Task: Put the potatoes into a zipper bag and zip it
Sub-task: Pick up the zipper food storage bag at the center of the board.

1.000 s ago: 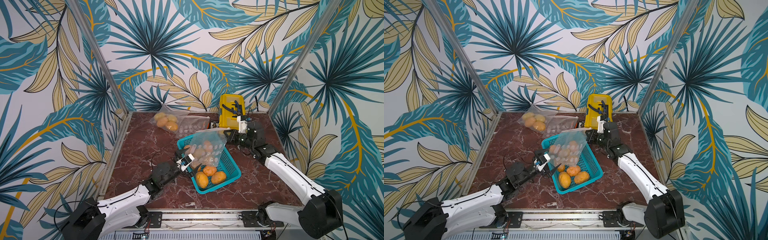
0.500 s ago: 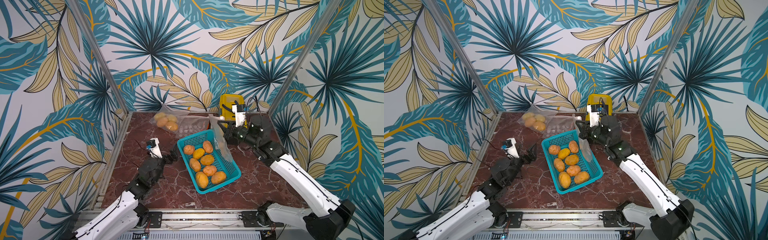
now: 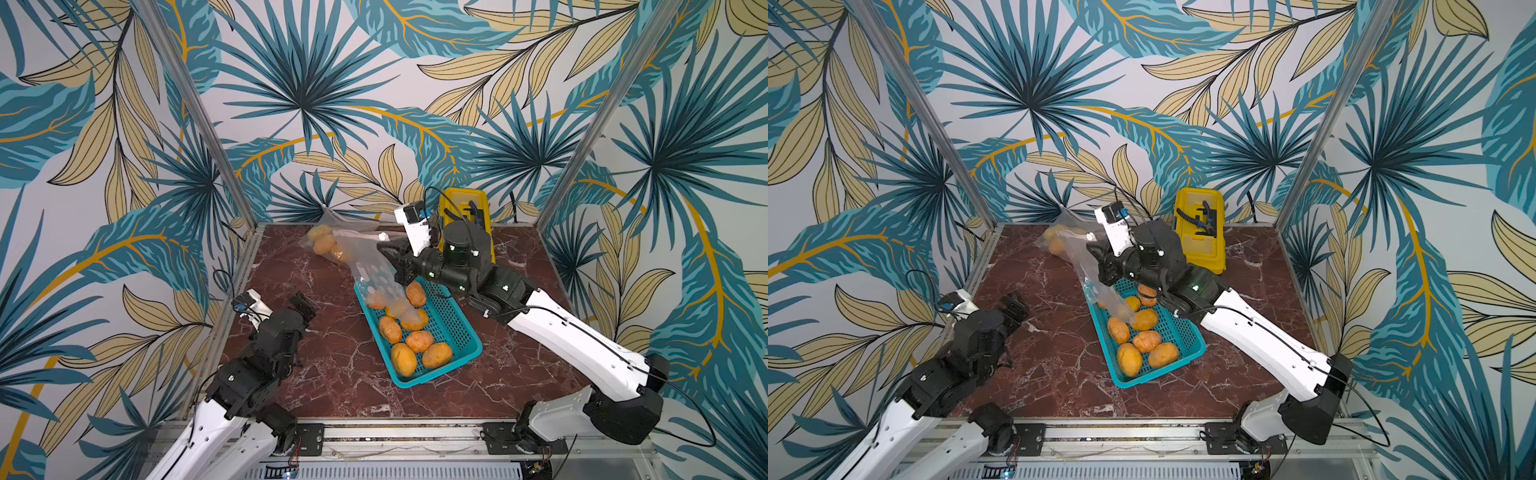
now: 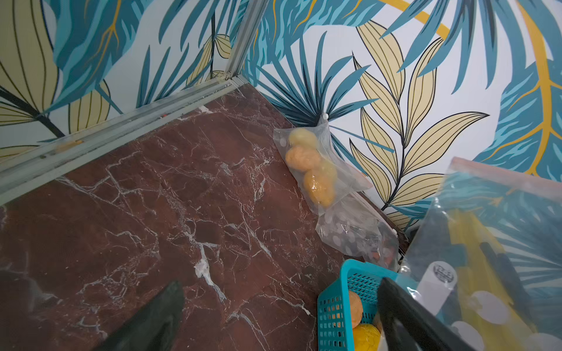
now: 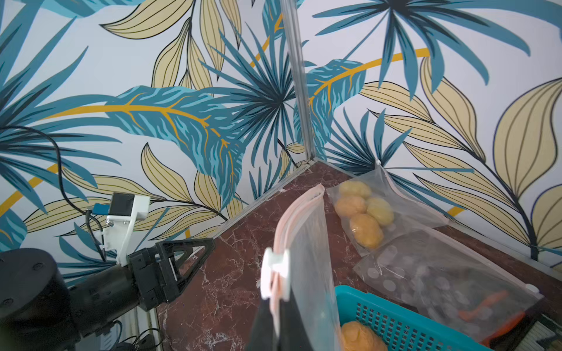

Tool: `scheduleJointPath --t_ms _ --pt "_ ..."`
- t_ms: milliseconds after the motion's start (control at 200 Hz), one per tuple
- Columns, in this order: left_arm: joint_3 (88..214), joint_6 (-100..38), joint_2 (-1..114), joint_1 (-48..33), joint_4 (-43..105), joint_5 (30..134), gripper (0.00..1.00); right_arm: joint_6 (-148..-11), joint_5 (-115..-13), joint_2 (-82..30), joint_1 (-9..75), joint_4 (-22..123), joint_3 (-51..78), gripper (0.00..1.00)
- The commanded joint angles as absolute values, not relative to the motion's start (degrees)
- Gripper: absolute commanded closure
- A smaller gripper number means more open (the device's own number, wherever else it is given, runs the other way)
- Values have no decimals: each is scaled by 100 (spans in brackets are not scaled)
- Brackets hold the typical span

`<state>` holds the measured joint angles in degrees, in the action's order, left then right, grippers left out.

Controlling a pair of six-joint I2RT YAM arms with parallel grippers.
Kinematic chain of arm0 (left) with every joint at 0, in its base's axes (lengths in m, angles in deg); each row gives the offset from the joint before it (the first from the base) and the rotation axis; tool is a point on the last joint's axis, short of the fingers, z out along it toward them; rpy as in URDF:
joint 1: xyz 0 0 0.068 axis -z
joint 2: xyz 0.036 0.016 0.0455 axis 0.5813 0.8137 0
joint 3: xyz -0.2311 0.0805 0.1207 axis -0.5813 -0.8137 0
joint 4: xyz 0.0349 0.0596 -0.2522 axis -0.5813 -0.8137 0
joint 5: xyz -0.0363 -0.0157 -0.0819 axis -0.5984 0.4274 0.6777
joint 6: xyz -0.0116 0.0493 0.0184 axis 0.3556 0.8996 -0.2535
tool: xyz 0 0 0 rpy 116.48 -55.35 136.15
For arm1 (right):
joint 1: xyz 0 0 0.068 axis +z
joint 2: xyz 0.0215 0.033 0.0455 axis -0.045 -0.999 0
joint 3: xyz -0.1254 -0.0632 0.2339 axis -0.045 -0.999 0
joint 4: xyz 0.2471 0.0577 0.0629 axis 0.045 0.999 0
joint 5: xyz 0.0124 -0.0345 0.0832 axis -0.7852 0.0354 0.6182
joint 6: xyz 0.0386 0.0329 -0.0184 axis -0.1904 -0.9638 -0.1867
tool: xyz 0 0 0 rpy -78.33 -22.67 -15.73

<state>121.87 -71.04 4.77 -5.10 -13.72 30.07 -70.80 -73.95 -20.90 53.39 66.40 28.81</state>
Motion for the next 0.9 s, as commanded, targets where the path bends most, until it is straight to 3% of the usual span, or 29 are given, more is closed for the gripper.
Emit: scheduleJointPath --t_ms 0,376,896 --pt "12257 -6761 100 -539 -1736 2811 1 -6776 -7824 -2263 5563 6880 3080 100" --pt "12259 -7008 -340 -539 -2068 3345 3 -6112 -8270 -2450 5828 5475 1476 100" --pt "12849 -8055 995 -539 -2041 4641 4 -6062 -8101 -2051 5839 3389 -497 100"
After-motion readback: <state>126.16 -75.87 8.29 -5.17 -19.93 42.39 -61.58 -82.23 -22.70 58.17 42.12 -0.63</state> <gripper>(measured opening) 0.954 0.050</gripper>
